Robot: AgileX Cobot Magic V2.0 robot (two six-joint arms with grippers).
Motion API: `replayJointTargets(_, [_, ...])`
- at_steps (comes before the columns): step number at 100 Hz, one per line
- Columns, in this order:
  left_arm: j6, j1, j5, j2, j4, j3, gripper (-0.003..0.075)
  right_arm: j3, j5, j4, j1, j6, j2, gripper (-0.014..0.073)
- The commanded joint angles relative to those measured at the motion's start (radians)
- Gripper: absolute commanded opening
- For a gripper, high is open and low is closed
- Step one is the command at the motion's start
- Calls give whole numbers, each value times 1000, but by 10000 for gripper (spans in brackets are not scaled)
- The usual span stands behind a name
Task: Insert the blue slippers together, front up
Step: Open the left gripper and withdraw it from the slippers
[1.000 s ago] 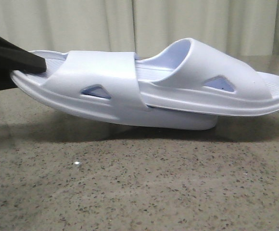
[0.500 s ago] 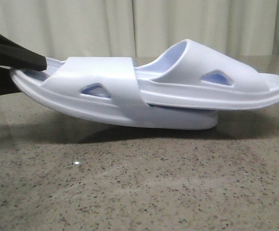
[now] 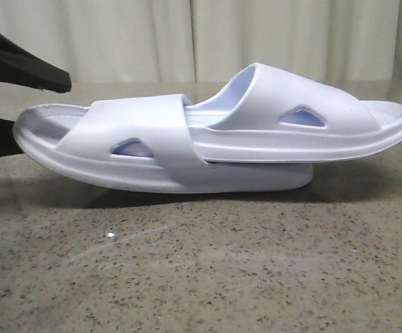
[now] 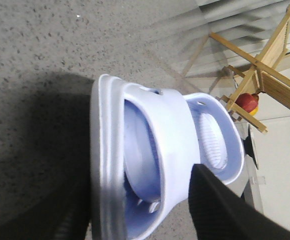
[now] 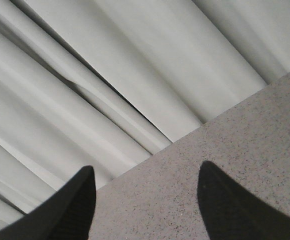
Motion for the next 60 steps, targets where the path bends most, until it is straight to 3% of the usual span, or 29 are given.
replayJointTargets(1, [-6,-8,19,-18,-39,-28,379,-35,-35,-20,-6,-12,-8,388])
replayJointTargets(19, [27,-8,2,-18,-39,-28,419,-35,-29,-20,-6,-12,-8,388])
replayJointTargets(60, [94,-8,-75,-18,-47,-28,419,-35,-20,-20,-6,-12,-8,388])
